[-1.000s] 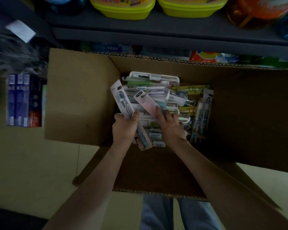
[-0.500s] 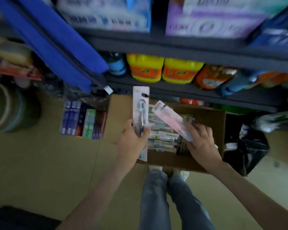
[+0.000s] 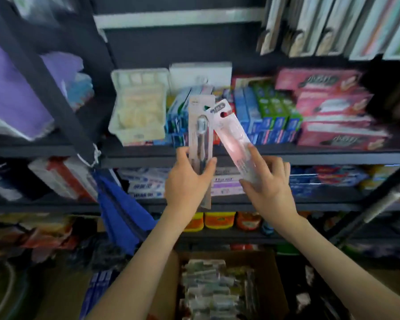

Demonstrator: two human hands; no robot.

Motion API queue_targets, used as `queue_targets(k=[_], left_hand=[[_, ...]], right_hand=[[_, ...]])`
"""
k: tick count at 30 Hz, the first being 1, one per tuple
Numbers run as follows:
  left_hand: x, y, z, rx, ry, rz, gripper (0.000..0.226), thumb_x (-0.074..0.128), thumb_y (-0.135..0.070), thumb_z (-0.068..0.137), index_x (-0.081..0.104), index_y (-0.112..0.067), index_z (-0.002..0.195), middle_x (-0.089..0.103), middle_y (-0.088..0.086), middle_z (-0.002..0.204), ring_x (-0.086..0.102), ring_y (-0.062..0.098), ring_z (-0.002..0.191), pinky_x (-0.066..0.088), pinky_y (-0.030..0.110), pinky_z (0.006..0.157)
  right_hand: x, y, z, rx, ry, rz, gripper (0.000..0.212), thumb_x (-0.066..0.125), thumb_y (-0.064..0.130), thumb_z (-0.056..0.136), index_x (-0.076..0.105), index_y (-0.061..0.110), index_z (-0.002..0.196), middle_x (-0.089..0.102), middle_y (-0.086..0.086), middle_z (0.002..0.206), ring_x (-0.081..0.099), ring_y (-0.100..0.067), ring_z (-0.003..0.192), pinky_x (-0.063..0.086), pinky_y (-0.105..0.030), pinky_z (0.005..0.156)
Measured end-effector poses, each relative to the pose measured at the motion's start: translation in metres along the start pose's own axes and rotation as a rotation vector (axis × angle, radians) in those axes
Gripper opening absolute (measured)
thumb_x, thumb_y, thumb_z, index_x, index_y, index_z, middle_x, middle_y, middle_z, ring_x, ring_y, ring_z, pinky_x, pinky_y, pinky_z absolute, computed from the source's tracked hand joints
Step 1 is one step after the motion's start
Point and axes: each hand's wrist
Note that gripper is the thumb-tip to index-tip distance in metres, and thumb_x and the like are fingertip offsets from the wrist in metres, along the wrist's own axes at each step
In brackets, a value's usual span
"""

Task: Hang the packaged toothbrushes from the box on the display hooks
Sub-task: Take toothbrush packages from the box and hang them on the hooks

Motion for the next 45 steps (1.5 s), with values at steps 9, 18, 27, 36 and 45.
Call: queue_targets(k=[9,18,27,36,45], left_hand=[[-0.010,-0.114,0.057,0.206,-0.127,-0.105,0.050,0.059,-0.059,0.084,0.044,-0.023,0.114,0.056,-0.010,0.076,0.050,0.007,0.060,0.036,0.021,0.048],[-0.013,-0.183,0.108,0.363,-0.186,-0.029,0.044,0.056,-0.060,0.086,0.039,-0.025,0.106,0.059,-0.006,0.073,0.059,0.013,0.064,0.042,0.028,0.049],[-0.015,-0.214,0.134,0.308,-0.190,0.003,0.047,0.054,-0.059,0.088,0.035,-0.020,0.105,0.059,0.001,0.082,0.060,0.024,0.079,0.044,0.033,0.061],[-0.010,-0.223,0.132,0.297,-0.218,-0.010,0.051,0.054,-0.060,0.087,0.036,-0.016,0.105,0.058,0.002,0.079,0.059,0.022,0.072,0.038,0.031,0.052],[0.018,-0.251,0.121,0.341,-0.160,-0.010,0.050,0.056,-0.057,0.087,0.038,-0.014,0.106,0.058,0.002,0.080,0.057,0.020,0.071,0.037,0.030,0.054]], right_hand=[[-0.089,-0.013,0.088,-0.108,-0.211,-0.023,0.086,0.073,0.024,0.083,0.022,0.025,0.151,0.047,-0.004,0.109,0.032,-0.011,0.097,0.030,-0.023,0.082],[-0.175,-0.054,0.155,-0.014,-0.253,-0.081,0.081,0.060,0.035,0.091,0.005,0.039,0.151,0.037,0.001,0.123,0.041,-0.013,0.097,0.035,-0.021,0.075],[-0.212,-0.086,0.186,0.053,-0.363,-0.108,0.080,0.059,0.033,0.092,0.008,0.028,0.154,0.038,-0.006,0.119,0.037,-0.015,0.087,0.037,-0.027,0.067],[-0.214,-0.101,0.192,0.146,-0.460,0.026,0.077,0.060,0.028,0.092,0.013,0.011,0.150,0.025,-0.010,0.151,0.045,-0.029,0.123,0.039,-0.027,0.075],[-0.236,-0.140,0.184,0.204,-0.428,0.038,0.070,0.063,0.022,0.090,0.022,0.012,0.146,0.031,-0.016,0.142,0.054,-0.029,0.092,0.039,-0.030,0.077]])
Point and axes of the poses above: each hand's wrist, its own z-axis towards the middle knuckle, its own x-axis out of the palm, y = z × x
